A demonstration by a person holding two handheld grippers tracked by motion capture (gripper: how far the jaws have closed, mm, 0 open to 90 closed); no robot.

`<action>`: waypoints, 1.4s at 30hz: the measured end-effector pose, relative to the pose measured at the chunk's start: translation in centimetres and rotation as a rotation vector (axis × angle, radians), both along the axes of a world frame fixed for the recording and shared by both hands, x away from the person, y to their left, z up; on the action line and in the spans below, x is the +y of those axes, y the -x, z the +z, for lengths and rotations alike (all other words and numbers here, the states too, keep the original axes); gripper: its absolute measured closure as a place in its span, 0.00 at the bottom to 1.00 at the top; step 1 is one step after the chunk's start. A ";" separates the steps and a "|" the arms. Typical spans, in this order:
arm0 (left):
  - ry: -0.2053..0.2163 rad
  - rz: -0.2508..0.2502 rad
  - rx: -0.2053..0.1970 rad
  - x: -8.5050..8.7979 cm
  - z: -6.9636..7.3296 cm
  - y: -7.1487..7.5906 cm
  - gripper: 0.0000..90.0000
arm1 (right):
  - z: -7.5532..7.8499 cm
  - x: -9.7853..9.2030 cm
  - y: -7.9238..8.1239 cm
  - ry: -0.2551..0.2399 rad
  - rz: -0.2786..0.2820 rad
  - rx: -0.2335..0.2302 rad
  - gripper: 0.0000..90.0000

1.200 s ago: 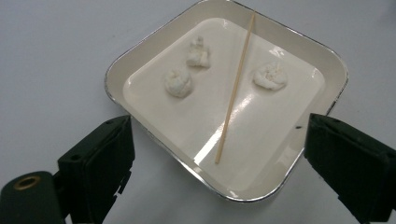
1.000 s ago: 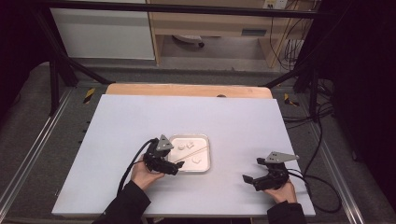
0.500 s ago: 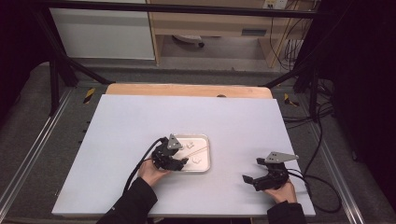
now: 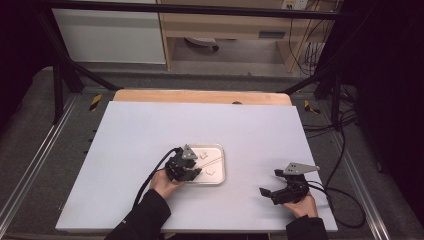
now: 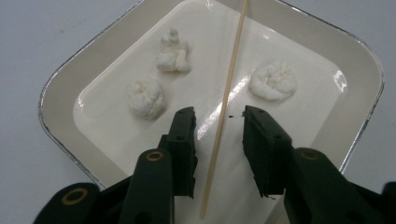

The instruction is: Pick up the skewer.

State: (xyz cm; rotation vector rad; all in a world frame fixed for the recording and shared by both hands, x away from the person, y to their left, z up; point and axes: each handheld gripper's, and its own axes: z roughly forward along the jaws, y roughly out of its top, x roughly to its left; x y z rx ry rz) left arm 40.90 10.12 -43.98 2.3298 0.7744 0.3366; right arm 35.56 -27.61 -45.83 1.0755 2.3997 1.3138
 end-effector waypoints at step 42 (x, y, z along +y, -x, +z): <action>0.077 -0.018 -0.024 1.7 1.2 1.2 0.98 | 0.0 0.1 0.1 0.002 0.002 -0.006 0.01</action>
